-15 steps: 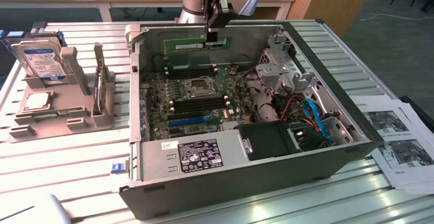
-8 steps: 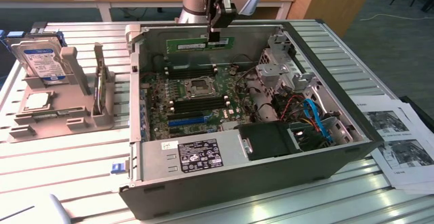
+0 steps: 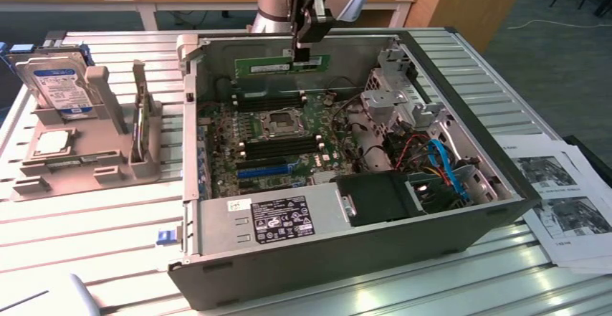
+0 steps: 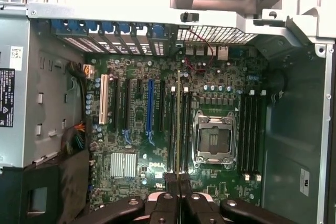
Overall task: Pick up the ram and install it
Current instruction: 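Pick up the ram and move it above insertion slot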
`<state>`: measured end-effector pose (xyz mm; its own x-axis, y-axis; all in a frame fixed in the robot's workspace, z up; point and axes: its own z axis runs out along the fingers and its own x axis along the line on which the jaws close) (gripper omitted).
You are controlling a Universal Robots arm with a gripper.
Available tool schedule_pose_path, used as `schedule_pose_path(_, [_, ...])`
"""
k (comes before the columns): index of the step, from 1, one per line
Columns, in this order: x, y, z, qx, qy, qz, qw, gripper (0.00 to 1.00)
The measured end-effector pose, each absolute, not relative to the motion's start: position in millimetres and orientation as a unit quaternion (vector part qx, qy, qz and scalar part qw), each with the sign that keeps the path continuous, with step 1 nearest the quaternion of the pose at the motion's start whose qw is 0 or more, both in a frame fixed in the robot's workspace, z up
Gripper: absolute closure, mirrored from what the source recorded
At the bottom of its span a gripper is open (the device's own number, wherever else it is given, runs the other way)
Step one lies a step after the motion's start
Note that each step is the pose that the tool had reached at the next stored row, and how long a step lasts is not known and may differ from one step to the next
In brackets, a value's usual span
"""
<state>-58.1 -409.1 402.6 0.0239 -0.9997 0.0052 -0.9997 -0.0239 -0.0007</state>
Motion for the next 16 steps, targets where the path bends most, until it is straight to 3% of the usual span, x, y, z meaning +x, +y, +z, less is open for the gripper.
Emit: schedule_pose_path(16, [-58, -409, 381, 0.716, -0.699, 0.003, 0.001, 0.89])
